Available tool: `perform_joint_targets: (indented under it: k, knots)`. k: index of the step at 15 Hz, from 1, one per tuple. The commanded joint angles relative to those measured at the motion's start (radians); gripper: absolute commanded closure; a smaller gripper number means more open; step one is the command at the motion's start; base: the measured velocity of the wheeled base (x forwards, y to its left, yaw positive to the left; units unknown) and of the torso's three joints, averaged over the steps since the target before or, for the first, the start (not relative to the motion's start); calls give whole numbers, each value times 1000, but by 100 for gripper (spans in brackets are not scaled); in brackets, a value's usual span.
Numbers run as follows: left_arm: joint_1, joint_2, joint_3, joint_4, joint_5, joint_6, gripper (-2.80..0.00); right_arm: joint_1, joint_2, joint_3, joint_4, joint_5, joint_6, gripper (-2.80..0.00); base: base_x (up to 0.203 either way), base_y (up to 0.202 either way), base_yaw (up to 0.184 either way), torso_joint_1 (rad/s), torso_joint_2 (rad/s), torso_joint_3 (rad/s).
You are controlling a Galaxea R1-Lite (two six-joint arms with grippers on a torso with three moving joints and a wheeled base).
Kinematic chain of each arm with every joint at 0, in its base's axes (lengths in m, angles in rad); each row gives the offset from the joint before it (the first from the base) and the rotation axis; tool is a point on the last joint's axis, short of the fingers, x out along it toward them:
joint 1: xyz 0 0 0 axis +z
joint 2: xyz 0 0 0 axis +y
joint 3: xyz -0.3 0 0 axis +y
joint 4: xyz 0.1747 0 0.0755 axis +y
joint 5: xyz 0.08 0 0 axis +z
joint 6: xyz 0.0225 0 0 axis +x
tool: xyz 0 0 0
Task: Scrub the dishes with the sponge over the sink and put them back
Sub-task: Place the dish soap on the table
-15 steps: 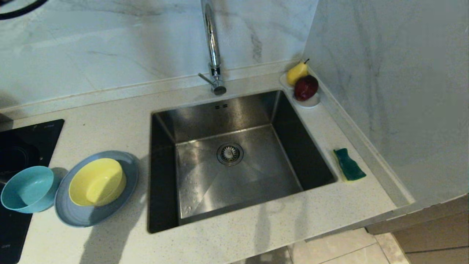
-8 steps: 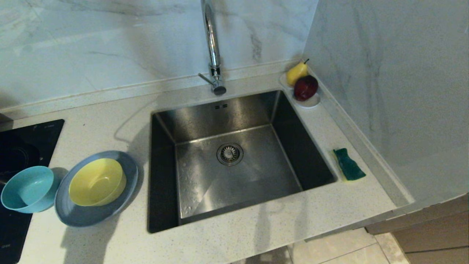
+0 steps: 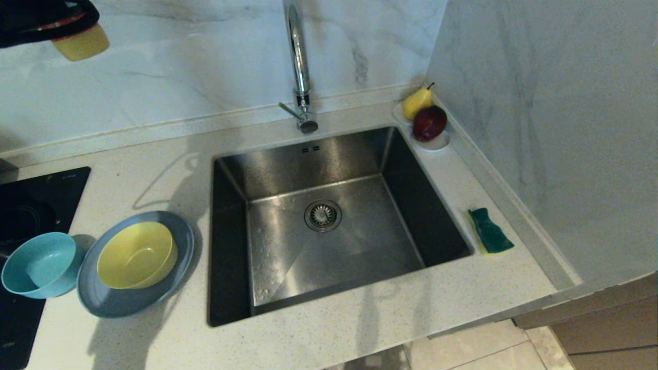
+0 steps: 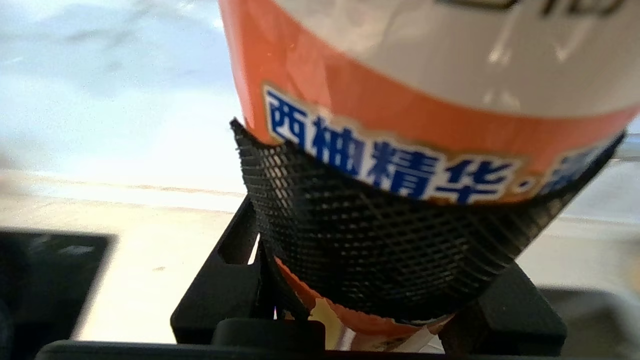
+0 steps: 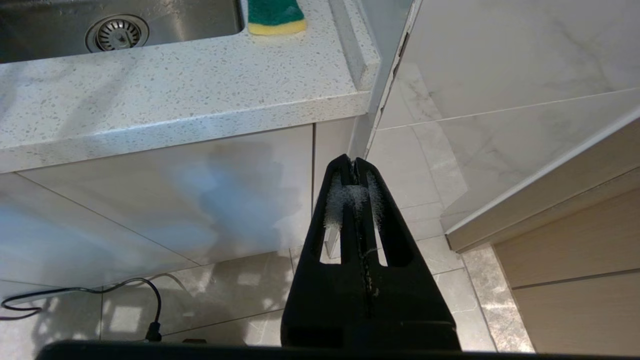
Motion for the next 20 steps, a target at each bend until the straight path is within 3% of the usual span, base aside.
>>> perform_joint_targets:
  k: [1,6,9,12,20]
  knots:
    - [98,77,79,-166,7,1,0,0,0,0,0,1,0,0,0,0,0,0,0,0]
    - [227,264,312,-562,73,31,0,0,-1,0,0,1,0,0,0,0,0,0,0,0]
    - [254,374,366,-767,109,53,0,0,0,0,0,1,0,0,0,0,0,0,0,0]
    - [258,477,380,-929,189,66,0,0,0,0,0,1,0,0,0,0,0,0,0,0]
    - [257,637,362,-994,255,46,0,0,0,0,0,1,0,0,0,0,0,0,0,0]
